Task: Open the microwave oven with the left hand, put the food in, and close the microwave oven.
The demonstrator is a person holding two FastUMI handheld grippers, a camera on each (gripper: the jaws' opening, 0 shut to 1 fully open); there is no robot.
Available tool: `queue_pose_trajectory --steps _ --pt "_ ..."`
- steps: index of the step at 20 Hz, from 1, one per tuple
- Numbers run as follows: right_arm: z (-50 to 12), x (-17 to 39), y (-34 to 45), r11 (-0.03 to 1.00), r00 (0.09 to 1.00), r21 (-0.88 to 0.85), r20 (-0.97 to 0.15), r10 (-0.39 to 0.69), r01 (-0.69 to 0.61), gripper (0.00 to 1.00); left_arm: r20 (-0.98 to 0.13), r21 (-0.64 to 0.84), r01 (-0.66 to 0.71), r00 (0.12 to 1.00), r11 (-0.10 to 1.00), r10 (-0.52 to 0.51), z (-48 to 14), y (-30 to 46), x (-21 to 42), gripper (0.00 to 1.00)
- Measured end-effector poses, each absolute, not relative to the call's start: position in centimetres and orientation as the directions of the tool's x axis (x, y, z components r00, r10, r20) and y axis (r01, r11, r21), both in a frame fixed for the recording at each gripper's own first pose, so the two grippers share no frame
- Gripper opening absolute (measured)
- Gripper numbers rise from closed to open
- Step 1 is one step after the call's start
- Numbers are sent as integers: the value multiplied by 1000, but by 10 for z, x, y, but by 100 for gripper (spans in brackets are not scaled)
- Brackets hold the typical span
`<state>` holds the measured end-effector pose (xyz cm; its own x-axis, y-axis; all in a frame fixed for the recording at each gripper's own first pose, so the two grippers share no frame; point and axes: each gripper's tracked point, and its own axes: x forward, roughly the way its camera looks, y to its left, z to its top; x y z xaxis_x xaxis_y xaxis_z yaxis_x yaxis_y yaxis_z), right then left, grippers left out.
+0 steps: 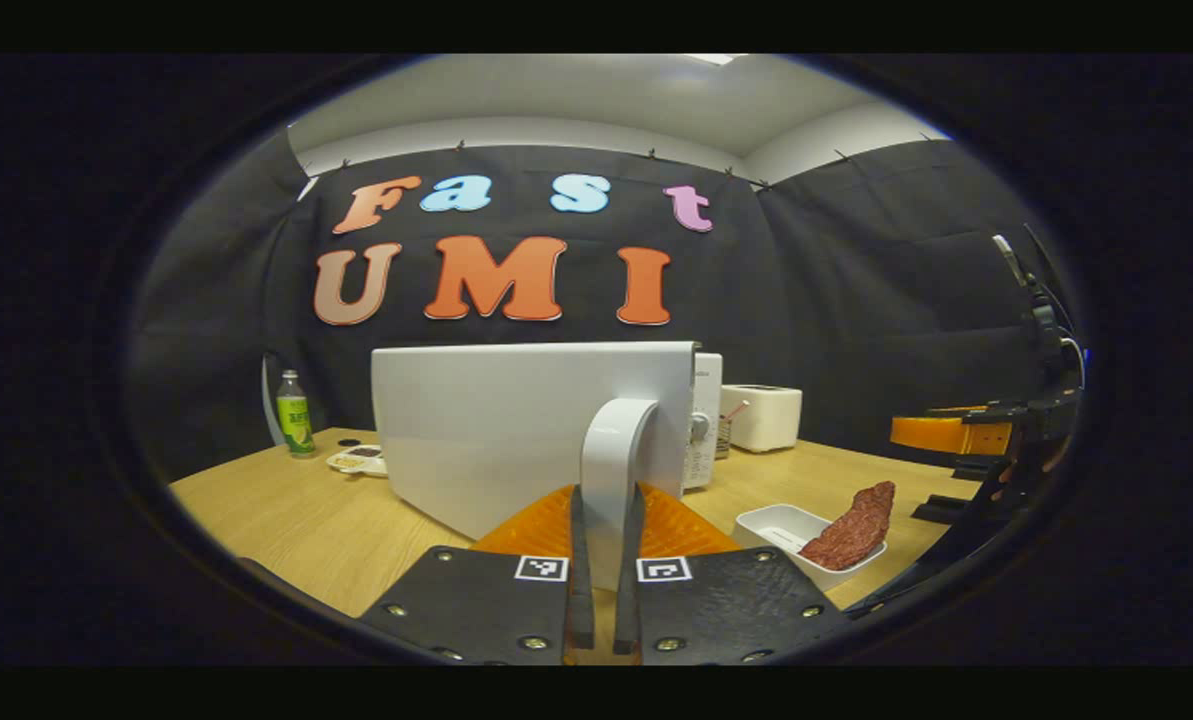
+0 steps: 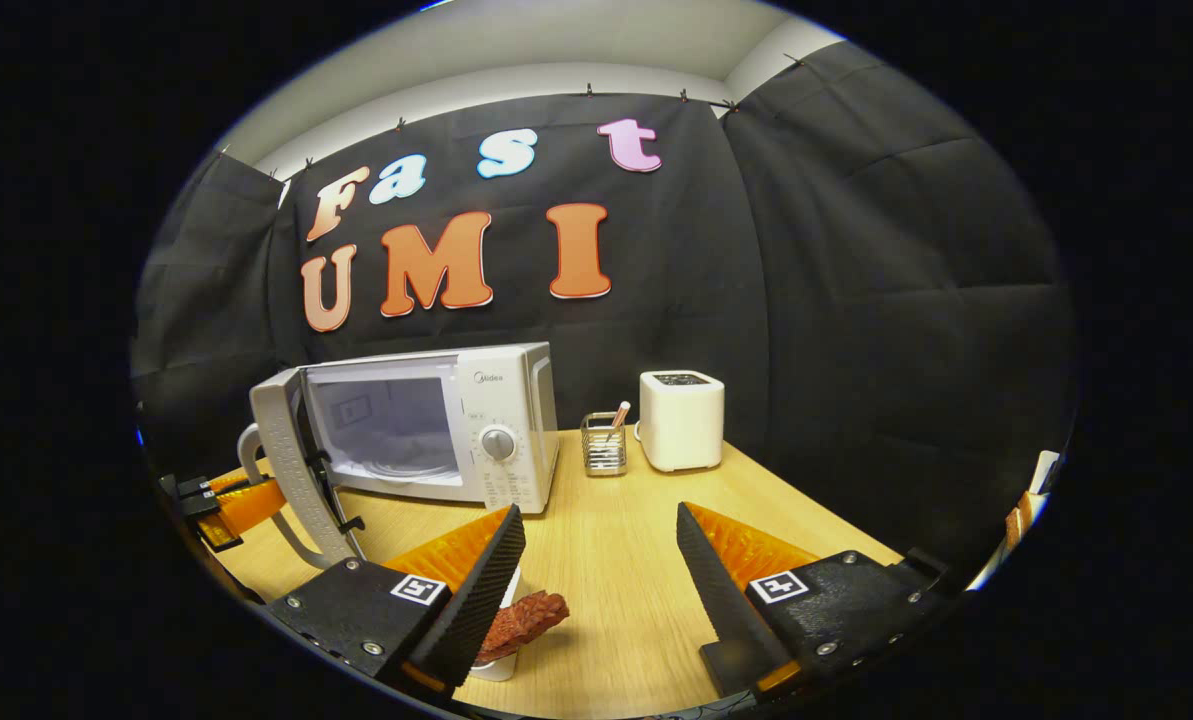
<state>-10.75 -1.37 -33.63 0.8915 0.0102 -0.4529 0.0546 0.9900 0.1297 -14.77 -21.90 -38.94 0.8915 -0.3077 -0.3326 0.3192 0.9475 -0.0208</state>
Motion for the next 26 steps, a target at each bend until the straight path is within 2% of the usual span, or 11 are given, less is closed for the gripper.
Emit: queue_pose_trajectory --steps 5,7,9,10,17,18,19,20,21,23,26 --pt "-353 -112 2 987 863 148 -504 23 60 95 -314 4 251 919 968 -237 -371 -158 -173 10" --pt "-358 -113 7 985 851 158 -525 24 70 95 -320 15 257 917 966 -239 -369 -139 -180 5" --pt "-362 -116 11 984 840 162 -542 22 79 95 -318 22 255 919 967 -235 -362 -116 -184 10" --pt "-364 -117 11 983 834 164 -551 18 87 95 -319 31 250 920 968 -227 -360 -104 -185 5" --pt "-376 -124 15 969 795 199 -606 3 147 93 -330 141 167 937 976 -113 -358 -17 -194 13" --pt "-379 -125 17 965 786 210 -618 8 155 90 -323 132 146 941 980 -97 -354 -4 -191 19" --pt "-382 -127 19 961 776 225 -631 17 162 90 -342 122 149 935 981 -99 -357 0 -194 40" --pt "-386 -129 22 956 766 240 -642 28 167 90 -363 134 141 928 981 -83 -362 11 -198 48" --pt "-388 -131 24 951 758 258 -651 39 173 90 -374 150 138 925 979 -73 -364 19 -201 67" --pt "-393 -133 28 940 744 288 -666 61 181 83 -385 177 125 922 976 -48 -363 32 -206 75" --pt "-397 -136 30 931 729 313 -680 81 189 74 -397 225 92 918 970 5 -361 52 -212 76"
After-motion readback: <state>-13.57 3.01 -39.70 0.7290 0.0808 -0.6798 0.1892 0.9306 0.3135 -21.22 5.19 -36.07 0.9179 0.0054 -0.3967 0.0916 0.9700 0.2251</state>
